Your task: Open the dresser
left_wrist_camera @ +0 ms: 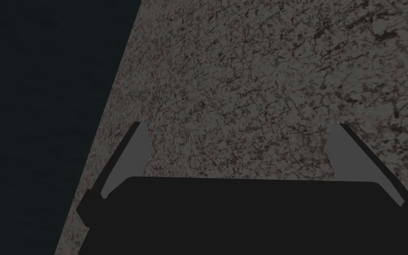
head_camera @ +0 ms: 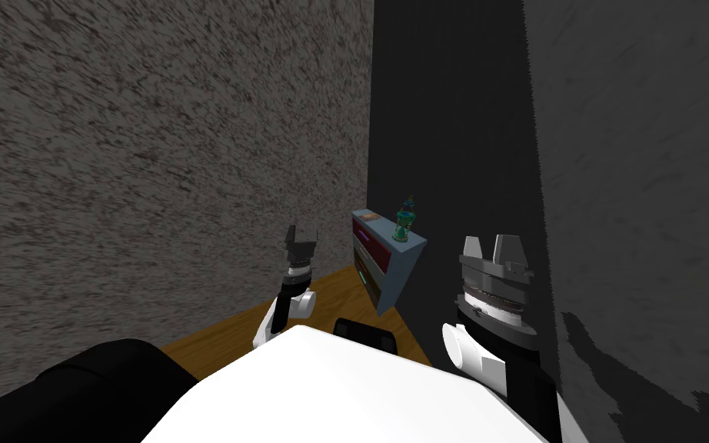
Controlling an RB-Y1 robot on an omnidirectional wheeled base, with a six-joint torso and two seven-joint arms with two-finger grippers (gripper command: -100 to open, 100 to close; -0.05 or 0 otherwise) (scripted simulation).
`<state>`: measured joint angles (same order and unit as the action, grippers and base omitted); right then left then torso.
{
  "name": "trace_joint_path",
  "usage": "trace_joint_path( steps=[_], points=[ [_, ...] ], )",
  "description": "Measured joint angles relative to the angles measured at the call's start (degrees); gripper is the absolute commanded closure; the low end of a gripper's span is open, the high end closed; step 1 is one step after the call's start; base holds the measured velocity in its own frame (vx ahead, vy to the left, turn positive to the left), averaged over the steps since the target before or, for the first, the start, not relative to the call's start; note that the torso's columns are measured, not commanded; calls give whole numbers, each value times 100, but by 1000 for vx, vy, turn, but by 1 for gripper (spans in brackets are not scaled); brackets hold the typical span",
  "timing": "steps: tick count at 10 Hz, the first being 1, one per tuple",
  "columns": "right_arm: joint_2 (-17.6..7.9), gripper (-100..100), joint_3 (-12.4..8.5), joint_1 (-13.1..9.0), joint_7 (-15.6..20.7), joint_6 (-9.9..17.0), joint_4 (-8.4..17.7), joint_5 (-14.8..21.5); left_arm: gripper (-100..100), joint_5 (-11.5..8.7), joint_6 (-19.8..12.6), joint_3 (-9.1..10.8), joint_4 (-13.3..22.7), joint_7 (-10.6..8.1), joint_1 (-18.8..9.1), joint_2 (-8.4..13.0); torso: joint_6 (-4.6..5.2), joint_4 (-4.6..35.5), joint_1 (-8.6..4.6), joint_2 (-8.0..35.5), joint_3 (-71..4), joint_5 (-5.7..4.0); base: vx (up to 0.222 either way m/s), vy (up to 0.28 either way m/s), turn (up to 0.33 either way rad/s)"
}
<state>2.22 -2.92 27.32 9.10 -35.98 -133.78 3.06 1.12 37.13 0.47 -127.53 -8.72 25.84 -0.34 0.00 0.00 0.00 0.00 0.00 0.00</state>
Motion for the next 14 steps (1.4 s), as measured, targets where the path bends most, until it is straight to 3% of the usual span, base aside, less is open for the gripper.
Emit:
trace_joint_path(
  steps=[2,9,10,11,14],
  points=[
    [0,0,0,0,0,0,0,0,0,0,0,0,0,0,0,0,0,600,0,597,-1200,0,0,0,0],
    [0,0,0,0,0,0,-2,0,0,0,1,0,-2,0,0,0,0,3537,0,3539,-7073,0,0,0,0],
    [0,0,0,0,0,-1,-2,0,-100,0,1,0,-2,0,0,0,0,3960,0,3962,-7919,0,11,1,-52],
    [0,0,0,0,0,0,0,0,-100,8,-24,-7,-2,-9,-2,115,1,4149,2,4154,-8314,0,15,5,-78],
    [0,0,0,1,0,0,1,0,-100,30,-207,-10,-41,-106,-6,567,0,4225,2,4222,-8459,1,26,10,-104]
  ],
)
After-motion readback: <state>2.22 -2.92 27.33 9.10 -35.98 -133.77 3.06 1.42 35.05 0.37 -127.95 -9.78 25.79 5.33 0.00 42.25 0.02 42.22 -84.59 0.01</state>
